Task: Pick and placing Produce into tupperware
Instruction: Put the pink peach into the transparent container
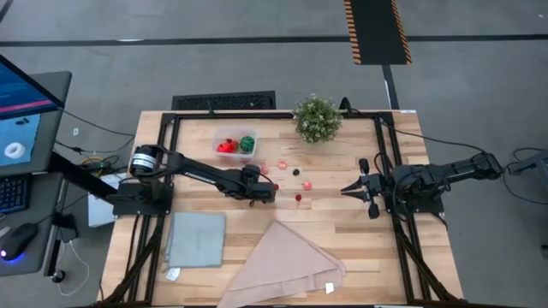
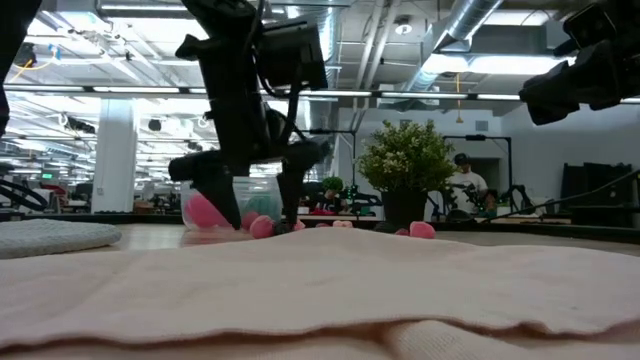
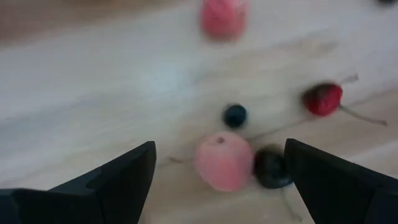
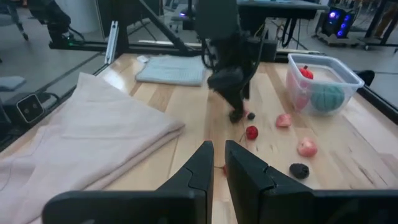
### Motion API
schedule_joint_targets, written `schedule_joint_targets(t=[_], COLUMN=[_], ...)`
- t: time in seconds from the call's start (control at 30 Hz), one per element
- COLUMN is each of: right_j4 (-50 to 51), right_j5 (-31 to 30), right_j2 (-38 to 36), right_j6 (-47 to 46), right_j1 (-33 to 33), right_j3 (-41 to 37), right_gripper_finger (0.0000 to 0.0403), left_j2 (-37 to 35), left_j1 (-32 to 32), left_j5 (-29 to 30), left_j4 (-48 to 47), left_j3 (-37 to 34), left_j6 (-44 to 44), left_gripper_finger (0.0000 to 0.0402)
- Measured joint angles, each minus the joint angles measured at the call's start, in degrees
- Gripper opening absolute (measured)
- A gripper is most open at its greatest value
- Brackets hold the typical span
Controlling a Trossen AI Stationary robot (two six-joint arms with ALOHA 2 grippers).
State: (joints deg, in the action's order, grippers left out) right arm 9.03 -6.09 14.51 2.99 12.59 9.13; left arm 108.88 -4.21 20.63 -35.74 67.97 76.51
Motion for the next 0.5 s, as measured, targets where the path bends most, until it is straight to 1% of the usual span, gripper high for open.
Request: schedule_joint_targets(t=[0.1,0.17,0.27,0.5], right_j4=[0.3,0.8,1.1,1.5], right_j5=[0.0,0.0,0.0,0.0], right_j2=[0.5,0.6,0.7,0.8], right_j6=[0.0,0.0,0.0,0.0], right_j1=[0.0,0.0,0.0,0.0], right_j3=[0.0,0.0,0.0,0.0], right_gripper_finger=[0.0064,0.0064,0.0064,0.0064], left_j2=[0.6,0.6,0.6,0.6], left_j1=[-0.1,-0.1,-0.2,-0.3], left_j5=[0.0,0.2,0.7,1.3], left_j4=[0.8,0.6,0.1,-1.2], left_j3=[0.0,0.0,0.0,0.0], left_j6=[0.1,0.2,0.4,1.2], left_gripper_finger=[0.0333,0.0311,0.0266,0.0144])
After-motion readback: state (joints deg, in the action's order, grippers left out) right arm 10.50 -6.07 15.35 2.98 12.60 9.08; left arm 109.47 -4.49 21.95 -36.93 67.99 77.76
